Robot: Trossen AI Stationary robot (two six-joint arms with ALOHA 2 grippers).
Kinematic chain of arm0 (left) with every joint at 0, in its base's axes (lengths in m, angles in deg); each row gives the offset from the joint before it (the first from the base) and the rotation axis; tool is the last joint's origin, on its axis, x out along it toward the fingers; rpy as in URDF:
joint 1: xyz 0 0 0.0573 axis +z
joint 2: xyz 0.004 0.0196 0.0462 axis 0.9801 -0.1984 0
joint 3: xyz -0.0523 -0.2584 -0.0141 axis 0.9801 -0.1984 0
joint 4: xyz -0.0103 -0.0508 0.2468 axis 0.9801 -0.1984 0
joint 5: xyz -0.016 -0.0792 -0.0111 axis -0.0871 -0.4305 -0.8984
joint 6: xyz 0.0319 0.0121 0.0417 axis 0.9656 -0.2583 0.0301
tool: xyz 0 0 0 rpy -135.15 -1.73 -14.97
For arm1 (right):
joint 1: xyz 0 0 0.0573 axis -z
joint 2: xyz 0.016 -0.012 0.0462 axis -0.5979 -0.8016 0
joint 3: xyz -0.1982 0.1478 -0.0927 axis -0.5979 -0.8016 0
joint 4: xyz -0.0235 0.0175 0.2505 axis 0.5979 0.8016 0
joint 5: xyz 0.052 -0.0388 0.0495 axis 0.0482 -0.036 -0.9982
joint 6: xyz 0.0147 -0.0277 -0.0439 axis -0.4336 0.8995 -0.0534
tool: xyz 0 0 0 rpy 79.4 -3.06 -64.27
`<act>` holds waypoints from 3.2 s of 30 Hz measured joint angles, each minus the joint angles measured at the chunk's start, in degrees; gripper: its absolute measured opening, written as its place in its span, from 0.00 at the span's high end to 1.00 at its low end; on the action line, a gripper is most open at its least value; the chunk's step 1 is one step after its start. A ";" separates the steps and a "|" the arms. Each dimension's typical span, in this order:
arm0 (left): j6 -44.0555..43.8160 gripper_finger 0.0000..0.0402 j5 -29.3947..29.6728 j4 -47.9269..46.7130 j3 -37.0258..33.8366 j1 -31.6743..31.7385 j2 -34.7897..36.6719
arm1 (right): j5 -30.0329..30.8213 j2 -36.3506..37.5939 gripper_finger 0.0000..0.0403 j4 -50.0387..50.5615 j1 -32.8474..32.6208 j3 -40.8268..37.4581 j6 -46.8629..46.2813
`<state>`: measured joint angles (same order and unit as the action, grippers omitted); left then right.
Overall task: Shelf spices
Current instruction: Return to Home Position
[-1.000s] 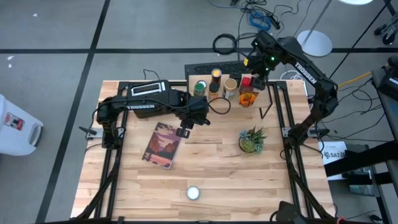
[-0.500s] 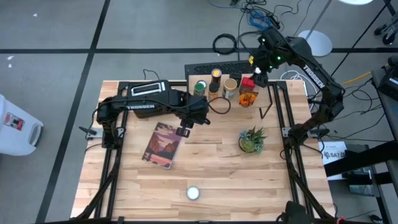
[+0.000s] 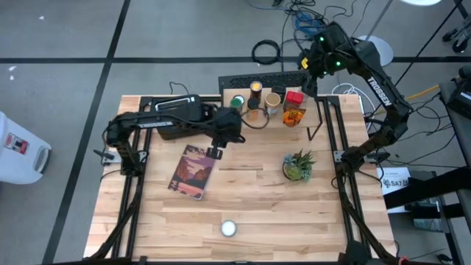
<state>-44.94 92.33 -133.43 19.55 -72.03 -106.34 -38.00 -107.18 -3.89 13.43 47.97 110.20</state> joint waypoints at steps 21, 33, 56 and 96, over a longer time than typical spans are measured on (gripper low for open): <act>-2.95 0.68 0.04 1.68 0.00 0.22 25.42 | -17.80 11.78 0.31 -2.41 0.00 13.06 -5.74; -4.15 0.68 -1.29 1.46 -1.50 0.22 36.46 | -22.95 24.97 0.31 0.55 -0.02 13.06 -7.77; -10.67 0.68 -10.06 25.60 -44.87 0.22 67.05 | -34.75 53.08 0.31 -6.05 -0.02 -19.99 -17.16; -19.53 0.68 -10.65 63.75 -78.23 0.22 71.60 | -26.63 86.47 0.31 -78.43 -6.44 -98.31 -45.35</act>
<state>-64.47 81.68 -69.67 -58.68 -71.81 -34.74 -64.63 -20.71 -82.32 6.99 -50.35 64.85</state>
